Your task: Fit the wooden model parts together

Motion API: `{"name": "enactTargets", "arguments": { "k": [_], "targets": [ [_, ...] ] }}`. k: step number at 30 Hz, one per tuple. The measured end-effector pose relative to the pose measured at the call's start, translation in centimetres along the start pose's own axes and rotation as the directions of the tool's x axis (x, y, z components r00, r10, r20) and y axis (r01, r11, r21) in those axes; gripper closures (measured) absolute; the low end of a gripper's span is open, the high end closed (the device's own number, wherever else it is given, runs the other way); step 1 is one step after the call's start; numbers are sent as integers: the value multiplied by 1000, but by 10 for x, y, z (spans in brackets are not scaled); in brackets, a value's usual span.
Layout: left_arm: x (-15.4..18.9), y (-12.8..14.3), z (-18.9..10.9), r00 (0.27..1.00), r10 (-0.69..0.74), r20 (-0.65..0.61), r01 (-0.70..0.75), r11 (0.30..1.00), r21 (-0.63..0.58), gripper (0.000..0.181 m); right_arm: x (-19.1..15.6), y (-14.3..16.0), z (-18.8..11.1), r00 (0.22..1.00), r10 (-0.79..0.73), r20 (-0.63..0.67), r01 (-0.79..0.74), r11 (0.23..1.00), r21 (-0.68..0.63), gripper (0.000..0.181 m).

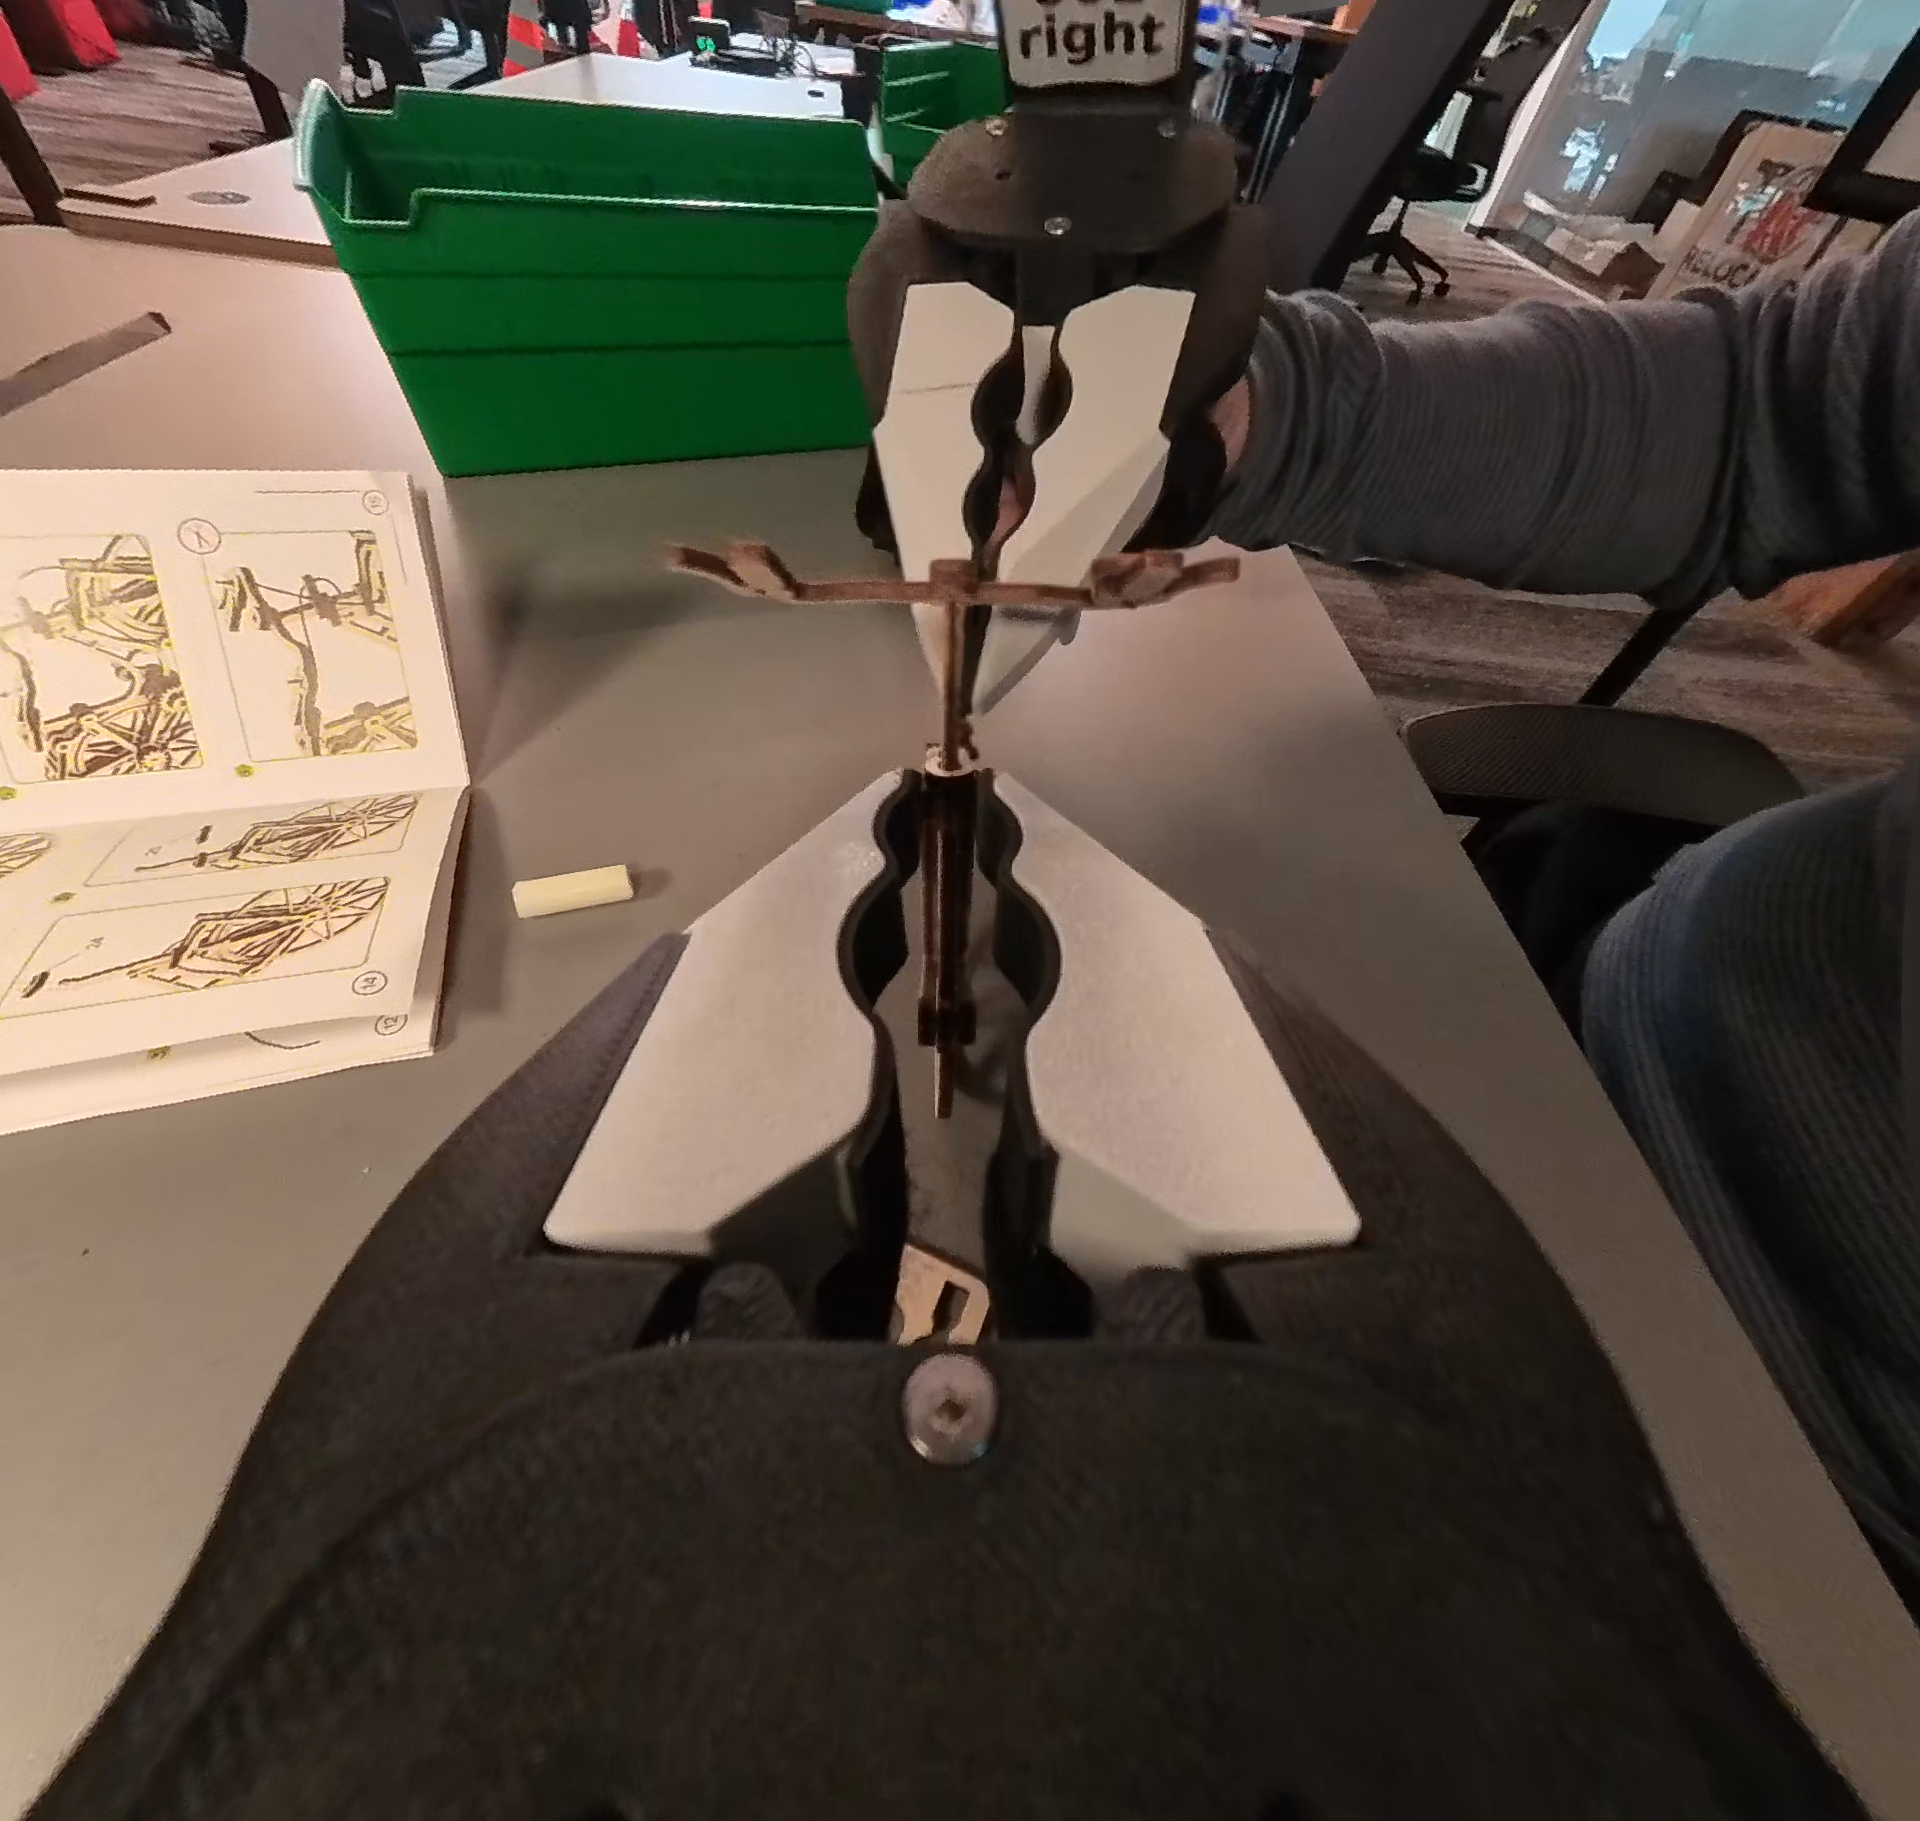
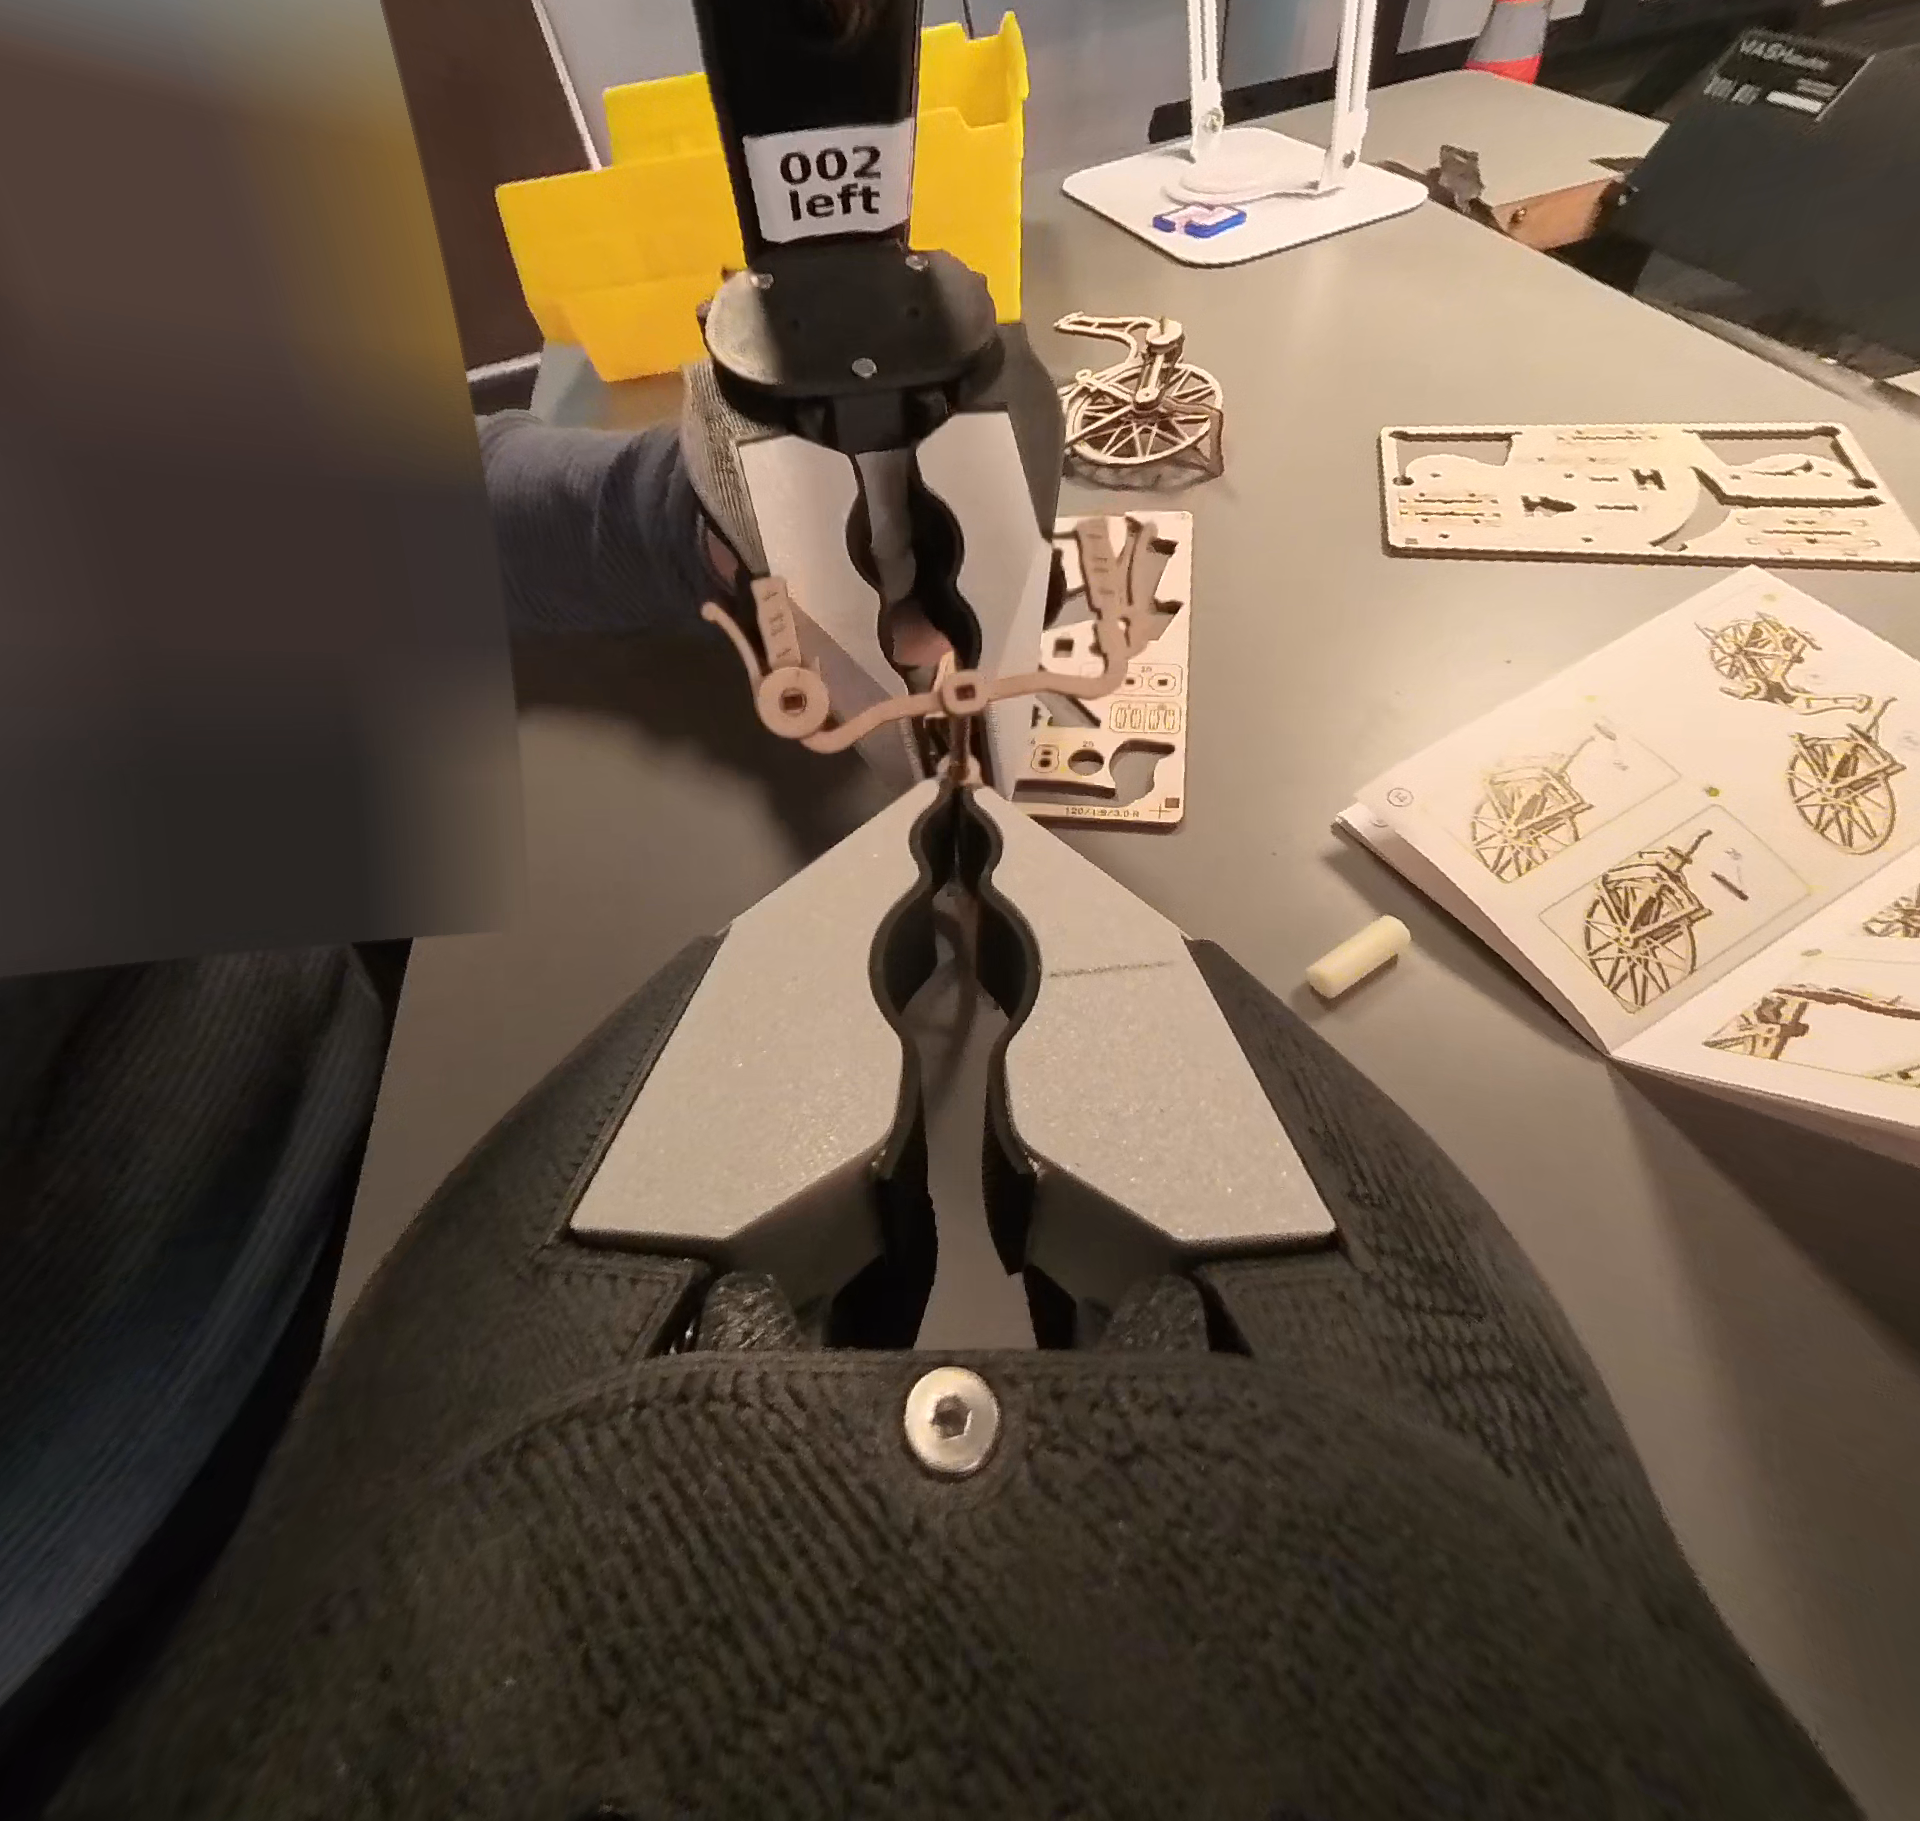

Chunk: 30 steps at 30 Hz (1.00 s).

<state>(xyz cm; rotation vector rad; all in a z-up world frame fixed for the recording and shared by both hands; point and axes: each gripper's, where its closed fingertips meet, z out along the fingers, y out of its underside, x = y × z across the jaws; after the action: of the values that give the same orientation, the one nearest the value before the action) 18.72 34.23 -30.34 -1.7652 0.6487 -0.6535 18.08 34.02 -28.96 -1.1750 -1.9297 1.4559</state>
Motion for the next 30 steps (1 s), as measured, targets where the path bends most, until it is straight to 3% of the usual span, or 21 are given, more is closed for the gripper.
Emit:
{"name": "enactTargets", "arguments": {
  "k": [5,12,16,20,23,30],
  "targets": [
    [-3,1,1,1000,-1,18,1,1000,1,172,12,17,1,999,-11,-50,7,997,-74,181],
    [-9,1,-1,998,0,56,-1,1000,1,172,26,19,-9,990,23,-138,-25,1000,-13,181],
    [-17,-1,-5,995,-3,100,1,1000,17,172,64,43,-38,942,9,-335,-50,992,-114,180],
    [-23,-5,-9,992,-20,123,15,999,41,172,79,83,-59,918,85,-388,-198,944,-263,168],
    [-23,-5,-9,993,-26,119,21,999,45,172,72,95,-55,907,224,-358,-325,911,-255,162],
    [-20,0,-5,994,-17,109,14,1000,23,172,79,99,-50,869,147,-473,-295,921,-255,172]
  ]
}}
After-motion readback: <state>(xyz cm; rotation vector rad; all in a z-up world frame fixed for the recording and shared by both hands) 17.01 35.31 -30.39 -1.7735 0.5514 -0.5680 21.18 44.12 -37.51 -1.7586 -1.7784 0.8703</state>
